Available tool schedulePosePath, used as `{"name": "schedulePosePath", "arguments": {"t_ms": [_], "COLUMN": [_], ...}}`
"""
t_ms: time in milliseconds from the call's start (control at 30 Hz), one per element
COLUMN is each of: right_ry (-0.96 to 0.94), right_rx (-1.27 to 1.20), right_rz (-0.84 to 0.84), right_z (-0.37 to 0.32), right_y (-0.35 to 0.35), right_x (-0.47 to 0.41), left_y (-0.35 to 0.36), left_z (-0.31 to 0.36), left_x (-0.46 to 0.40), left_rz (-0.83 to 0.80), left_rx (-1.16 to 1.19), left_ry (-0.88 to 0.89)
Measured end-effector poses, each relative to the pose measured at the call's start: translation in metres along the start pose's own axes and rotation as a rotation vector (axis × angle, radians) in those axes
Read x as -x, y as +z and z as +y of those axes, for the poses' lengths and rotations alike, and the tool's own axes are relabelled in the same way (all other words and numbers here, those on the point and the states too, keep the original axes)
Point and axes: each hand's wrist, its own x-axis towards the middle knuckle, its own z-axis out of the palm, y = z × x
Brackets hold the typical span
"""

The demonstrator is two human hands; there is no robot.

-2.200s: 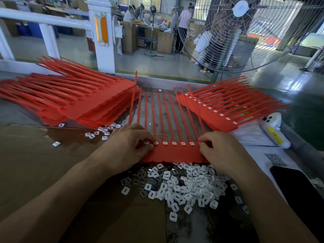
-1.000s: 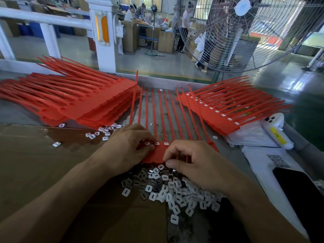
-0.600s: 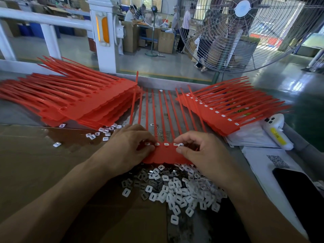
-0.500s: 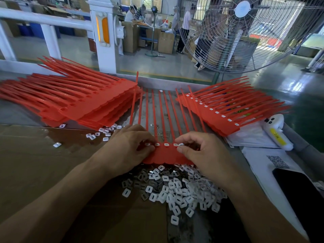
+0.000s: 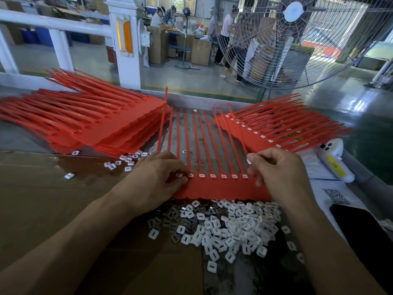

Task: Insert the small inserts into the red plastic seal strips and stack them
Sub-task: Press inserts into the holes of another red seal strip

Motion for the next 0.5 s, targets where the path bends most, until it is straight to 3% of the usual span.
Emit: {"name": "schedulePosePath", "arguments": {"t_ms": [133,300,500], "right_ry": [0.080,0.144,0.153], "right_rx": [0.089,0.251,0.271], "right_rz": [0.082,0.003,-0.063], "right_z": [0.012,0.022,0.020], "right_y": [-0.014,-0.018,-0.012], "right_x": [-0.011,-0.015,-0.012], "left_y": [0.000,0.000,-0.001], "left_z": [0.000,0.001,0.002], "left_x": [0.000,0.000,0.001], "left_rz": [-0.004,-0.007,-0.003], "left_rx": [-0.009,-0.007,0.002], "left_ry": [-0.002,-0.010,-0.010]}}
